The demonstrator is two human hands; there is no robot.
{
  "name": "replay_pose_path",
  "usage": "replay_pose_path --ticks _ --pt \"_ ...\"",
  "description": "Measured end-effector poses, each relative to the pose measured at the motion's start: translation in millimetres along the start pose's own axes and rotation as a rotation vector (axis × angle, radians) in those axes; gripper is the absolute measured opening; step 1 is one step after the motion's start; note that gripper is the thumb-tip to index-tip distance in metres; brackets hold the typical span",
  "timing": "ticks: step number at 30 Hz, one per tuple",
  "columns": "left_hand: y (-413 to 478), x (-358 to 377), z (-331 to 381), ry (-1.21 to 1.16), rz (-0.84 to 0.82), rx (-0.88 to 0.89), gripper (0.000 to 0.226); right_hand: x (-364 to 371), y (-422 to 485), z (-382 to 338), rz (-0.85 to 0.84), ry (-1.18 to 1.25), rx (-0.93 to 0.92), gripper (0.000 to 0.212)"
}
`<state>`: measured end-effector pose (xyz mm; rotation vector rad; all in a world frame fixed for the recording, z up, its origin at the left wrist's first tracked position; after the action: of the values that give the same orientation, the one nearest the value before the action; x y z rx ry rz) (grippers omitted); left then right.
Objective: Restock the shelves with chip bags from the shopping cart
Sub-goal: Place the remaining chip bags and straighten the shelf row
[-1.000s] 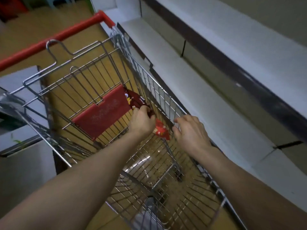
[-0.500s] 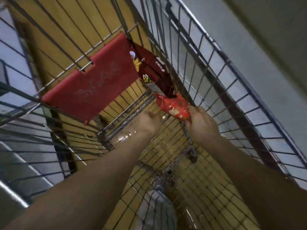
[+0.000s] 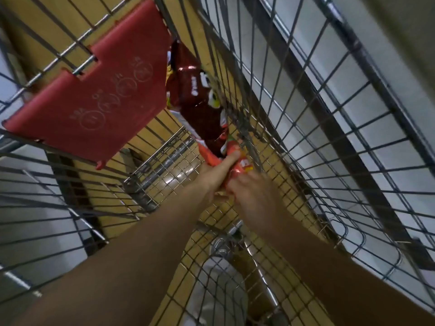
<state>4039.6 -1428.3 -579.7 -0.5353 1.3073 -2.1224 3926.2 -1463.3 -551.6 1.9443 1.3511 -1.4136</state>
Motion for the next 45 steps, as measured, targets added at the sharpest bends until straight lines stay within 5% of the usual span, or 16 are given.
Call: replay_pose_path --ticks 3,5,9,13,20,25,29,33,37,41,45 --pt "5 0 -13 -0.094 0.094 0.032 0.054 8 -14 -16 -0.200 0.158 -0.043 0.017" --pt "6 -8 -22 -0.093 0.171 -0.010 0.046 3 -18 -15 -0.258 0.541 0.192 0.020" --pt "-7 -32 -28 -0.159 -0.087 -0.202 0.048 0 -11 15 -0.010 0.877 0.750 0.044" --pt "-17 -32 -32 -0.183 -0.271 -0.205 0.052 8 -9 33 -0.338 1.073 1.020 0.093" --pt "-11 -23 -25 -0.045 -0.261 -0.104 0.057 11 -11 28 -0.406 1.165 0.874 0.040" --pt "-9 -27 -14 0.009 -0.253 -0.047 0.053 8 -12 29 -0.502 1.303 0.771 0.071" --pt "-8 -32 -11 0.128 -0.299 -0.064 0.079 -4 7 36 -0.217 1.405 0.834 0.060" --pt "-12 -26 -12 0.115 -0.350 -0.109 0.061 -12 17 38 -0.130 1.356 0.954 0.013" --pt "-3 -23 -4 0.072 -0.221 -0.031 0.049 -11 16 35 -0.094 1.379 1.020 0.022" --pt "6 -24 -7 -0.022 -0.037 -0.106 0.050 -6 16 30 -0.013 1.471 1.069 0.007" --pt "9 -31 5 0.015 -0.162 -0.143 0.058 2 14 37 0.155 1.635 1.273 0.005"
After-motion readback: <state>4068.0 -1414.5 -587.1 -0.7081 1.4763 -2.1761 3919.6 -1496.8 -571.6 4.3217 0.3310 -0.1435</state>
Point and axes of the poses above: each hand's wrist, its own y-axis towards the middle knuckle, its own x-axis out of the palm, z = x × y, the point moved 1 cm from there along y, towards the middle knuckle, and after that the axes turned 2 degrees about x, right-handed, at the moved point
